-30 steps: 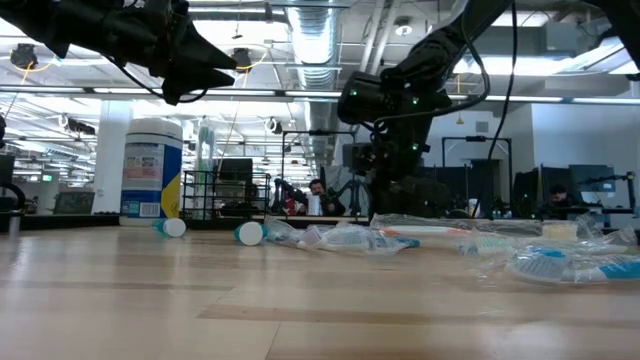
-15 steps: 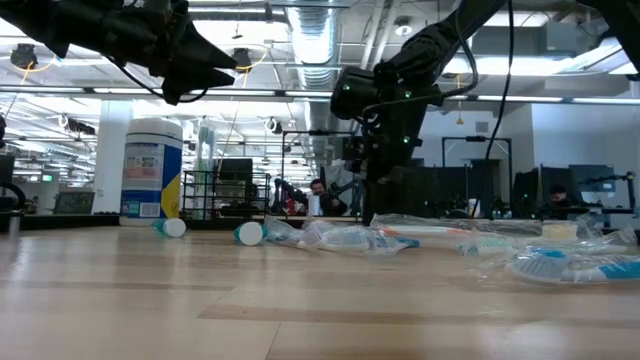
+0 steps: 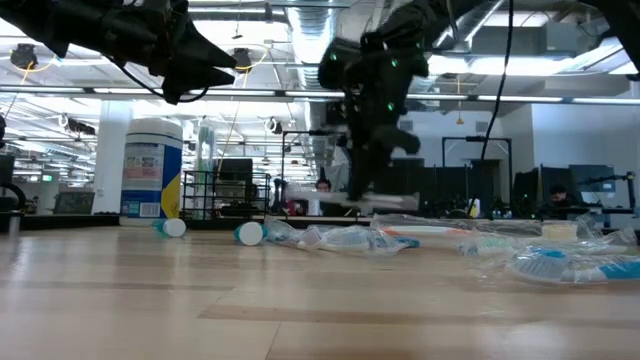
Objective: Pick & Place toothbrushing station
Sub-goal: Put the top purple toothbrush into the black wire organizer
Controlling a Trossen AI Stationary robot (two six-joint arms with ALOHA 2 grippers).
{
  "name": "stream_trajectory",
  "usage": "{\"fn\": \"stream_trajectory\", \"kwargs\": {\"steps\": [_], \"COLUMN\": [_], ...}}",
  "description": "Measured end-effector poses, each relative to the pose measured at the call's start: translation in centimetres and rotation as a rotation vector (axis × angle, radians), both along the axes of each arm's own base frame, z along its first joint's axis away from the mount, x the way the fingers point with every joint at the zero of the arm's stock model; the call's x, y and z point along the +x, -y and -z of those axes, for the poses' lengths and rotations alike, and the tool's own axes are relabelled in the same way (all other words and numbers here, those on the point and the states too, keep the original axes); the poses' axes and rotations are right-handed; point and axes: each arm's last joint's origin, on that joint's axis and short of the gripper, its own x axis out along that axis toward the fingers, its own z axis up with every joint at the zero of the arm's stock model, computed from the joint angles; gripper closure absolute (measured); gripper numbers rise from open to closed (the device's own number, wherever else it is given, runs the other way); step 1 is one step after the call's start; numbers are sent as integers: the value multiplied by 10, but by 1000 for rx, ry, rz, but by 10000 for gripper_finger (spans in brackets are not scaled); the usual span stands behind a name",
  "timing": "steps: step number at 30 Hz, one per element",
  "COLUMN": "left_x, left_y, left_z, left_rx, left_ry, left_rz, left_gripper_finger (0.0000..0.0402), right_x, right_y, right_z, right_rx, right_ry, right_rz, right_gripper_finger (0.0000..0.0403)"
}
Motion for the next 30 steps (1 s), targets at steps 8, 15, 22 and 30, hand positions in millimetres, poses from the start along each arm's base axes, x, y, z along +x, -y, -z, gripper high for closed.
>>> {"fn": "stream_trajectory", "kwargs": {"steps": [8,15,22,30], "left_x": [0,0,1,1], "left_y": [0,0,0,7], "left_z": [0,0,-3,-4], "left_rx": [1,20,30,29], "left_ry": [3,-3,30,41], "left_rz": [0,3,3,43], "left_gripper_finger": [243,243,243,243], "right_x": [14,-17,-28,-28], "right_y": [-9,-4,-15,-13], "right_z": [-57,-123,-162,-149], "right_rx": [5,38,123,184], "right_ry": [95,290,491,441], "right_rz": [-8,44,15,24], "right_gripper_finger": [403,403,403,403]}}
